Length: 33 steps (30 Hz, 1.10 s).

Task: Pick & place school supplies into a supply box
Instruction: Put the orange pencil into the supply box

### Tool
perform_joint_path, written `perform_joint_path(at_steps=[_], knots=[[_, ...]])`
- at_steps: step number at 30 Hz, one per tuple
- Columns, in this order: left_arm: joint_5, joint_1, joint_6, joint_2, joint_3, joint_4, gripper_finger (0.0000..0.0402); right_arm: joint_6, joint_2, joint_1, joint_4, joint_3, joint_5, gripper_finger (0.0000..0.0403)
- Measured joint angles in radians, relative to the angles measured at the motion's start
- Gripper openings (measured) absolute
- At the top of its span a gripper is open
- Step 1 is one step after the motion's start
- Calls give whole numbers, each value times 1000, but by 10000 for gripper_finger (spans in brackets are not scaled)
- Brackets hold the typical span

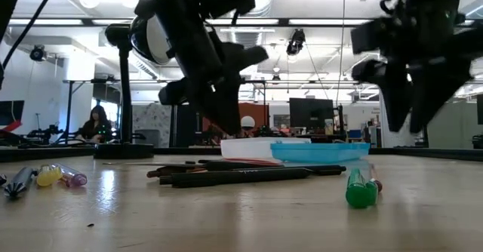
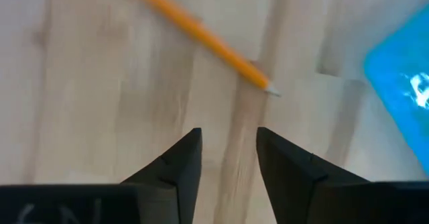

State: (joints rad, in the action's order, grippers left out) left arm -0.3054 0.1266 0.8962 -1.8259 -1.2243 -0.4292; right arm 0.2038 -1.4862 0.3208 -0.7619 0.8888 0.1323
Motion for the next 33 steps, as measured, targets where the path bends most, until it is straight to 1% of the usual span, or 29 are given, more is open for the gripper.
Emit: perform_joint_path(at_steps=[2, 6, 9, 11, 13, 17, 22, 27, 31, 33], knots=[[2, 16, 20, 0, -7, -3, 44, 29, 59, -2, 8, -25, 2, 117], [5, 50, 70, 0, -36, -9, 44, 10, 149, 21, 11, -79, -2, 103], [0, 74, 107, 0, -59, -16, 44, -48, 171, 56, 13, -101, -1, 95], [-10, 89, 145, 0, -71, -15, 44, -90, 159, 79, 27, -103, -2, 91], [-34, 106, 194, 0, -78, -33, 44, -122, 136, 96, 59, -103, -17, 86], [-97, 151, 346, 0, -82, -94, 44, -144, 68, 101, 160, -103, -126, 74], [-145, 240, 506, 0, -82, -146, 44, -160, -32, 102, 220, -77, -203, 55], [-162, 303, 624, 0, -82, -211, 44, -164, -153, 102, 256, 9, -244, 36], [-171, 344, 707, 18, -81, -324, 44, -159, -260, 105, 263, 114, -319, 26], [-194, 380, 770, 35, -81, -398, 44, -160, -307, 112, 262, 164, -338, 23]])
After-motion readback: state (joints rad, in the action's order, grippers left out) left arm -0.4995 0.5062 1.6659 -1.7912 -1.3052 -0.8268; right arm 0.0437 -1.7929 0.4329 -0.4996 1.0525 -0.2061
